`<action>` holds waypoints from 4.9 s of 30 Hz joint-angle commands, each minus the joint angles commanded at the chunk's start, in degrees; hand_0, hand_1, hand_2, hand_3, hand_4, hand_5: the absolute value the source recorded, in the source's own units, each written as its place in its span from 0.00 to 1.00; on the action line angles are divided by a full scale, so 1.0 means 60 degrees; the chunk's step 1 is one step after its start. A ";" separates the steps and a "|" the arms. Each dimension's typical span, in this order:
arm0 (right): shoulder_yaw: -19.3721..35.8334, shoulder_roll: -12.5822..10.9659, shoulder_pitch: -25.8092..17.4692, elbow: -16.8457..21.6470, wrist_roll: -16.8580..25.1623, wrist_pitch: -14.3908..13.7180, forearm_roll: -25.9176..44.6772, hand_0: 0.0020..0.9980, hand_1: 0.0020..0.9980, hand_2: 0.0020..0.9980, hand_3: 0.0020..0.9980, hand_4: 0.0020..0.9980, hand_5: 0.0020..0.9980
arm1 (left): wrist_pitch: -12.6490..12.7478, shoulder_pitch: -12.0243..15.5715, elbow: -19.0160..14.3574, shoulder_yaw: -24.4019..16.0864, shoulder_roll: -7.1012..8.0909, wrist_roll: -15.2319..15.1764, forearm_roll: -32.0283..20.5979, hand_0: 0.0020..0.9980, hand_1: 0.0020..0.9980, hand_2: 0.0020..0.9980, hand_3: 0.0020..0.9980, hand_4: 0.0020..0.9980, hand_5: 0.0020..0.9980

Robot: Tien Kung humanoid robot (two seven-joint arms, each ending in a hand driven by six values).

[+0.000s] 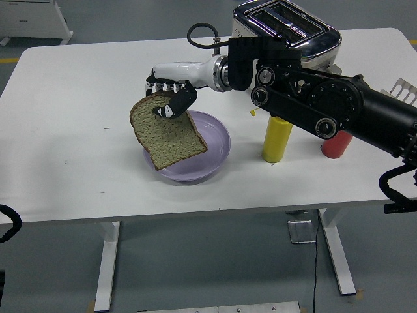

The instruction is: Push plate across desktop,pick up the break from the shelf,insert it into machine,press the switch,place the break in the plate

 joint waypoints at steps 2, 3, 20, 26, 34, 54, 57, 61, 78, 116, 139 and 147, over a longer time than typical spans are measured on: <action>-0.0039 0.0038 -0.0045 -0.0170 0.0028 -0.0027 0.0012 0.23 0.34 0.42 0.48 0.42 0.11 | -0.0001 -0.0002 0.0001 0.0006 -0.0002 0.0000 0.0001 0.83 0.88 0.90 0.82 0.65 1.00; -0.0051 0.0056 -0.0070 -0.0260 0.0041 -0.0042 0.0031 0.23 0.34 0.42 0.48 0.41 0.11 | -0.0001 -0.0001 0.0003 0.0007 -0.0004 0.0000 0.0001 0.83 0.88 0.90 0.82 0.65 1.00; -0.0114 0.0243 -0.0295 -0.1239 0.0082 -0.0173 0.0189 0.25 0.34 0.42 0.48 0.42 0.10 | 0.0002 -0.0007 0.0019 0.0023 -0.0020 -0.0003 0.0008 0.83 0.88 0.90 0.82 0.65 1.00; -0.0166 0.0253 -0.0335 -0.1422 0.0072 -0.0206 0.0212 0.25 0.35 0.42 0.49 0.43 0.10 | 0.0005 -0.0019 0.0018 0.0007 -0.0022 -0.0004 0.0009 0.83 0.88 0.90 0.82 0.65 1.00; -0.0177 0.0266 -0.0382 -0.1556 0.0074 -0.0206 0.0279 0.27 0.38 0.45 0.50 0.44 0.10 | 0.0008 -0.0029 0.0021 -0.0019 -0.0028 -0.0003 0.0010 0.83 0.88 0.90 0.82 0.65 1.00; -0.0275 0.0325 -0.0377 -0.1626 0.0323 -0.0474 -0.0100 0.44 0.57 0.61 0.68 0.61 0.21 | 0.0017 -0.0053 0.0026 -0.0044 -0.0029 -0.0001 0.0013 0.83 0.88 0.90 0.82 0.65 1.00; -0.0302 0.0341 -0.0387 -0.1651 0.0363 -0.0556 -0.0168 0.54 0.65 0.68 0.76 0.67 0.27 | 0.0017 -0.0057 0.0025 -0.0049 -0.0030 -0.0001 0.0012 0.83 0.88 0.90 0.82 0.65 1.00; -0.0306 0.0343 -0.0385 -0.1657 0.0400 -0.0645 -0.0264 0.54 0.65 0.68 0.76 0.67 0.27 | 0.0016 -0.0058 0.0024 -0.0050 -0.0031 -0.0002 0.0009 0.83 0.88 0.90 0.82 0.65 1.00; -0.0110 0.0281 -0.0398 -0.1707 0.0609 -0.1108 -0.0819 0.88 0.88 0.92 0.95 0.77 0.35 | 0.0014 -0.0058 0.0018 -0.0049 -0.0031 -0.0004 0.0008 0.83 0.88 0.90 0.82 0.65 1.00; 0.4926 -0.1371 -0.1501 0.0977 0.1414 -0.3779 0.2498 0.88 0.84 0.85 0.88 0.47 0.35 | 0.0021 0.0107 0.0027 -0.0048 -0.0006 -0.0001 0.0027 0.83 0.88 0.90 0.82 0.64 1.00; 0.8875 -0.2996 -0.4451 0.1059 0.0067 -0.3651 1.0126 0.87 0.80 0.82 0.86 0.36 0.59 | 0.0017 0.0252 0.0120 -0.0163 -0.0045 0.0009 0.0055 0.83 0.88 0.90 0.82 0.65 1.00; 0.9670 -0.3159 -0.5900 0.1543 0.0337 -0.3401 1.1752 0.87 0.80 0.82 0.86 0.38 0.59 | 0.0014 0.0344 0.0090 -0.0201 -0.0053 0.0013 0.0056 0.83 0.88 0.90 0.82 0.65 1.00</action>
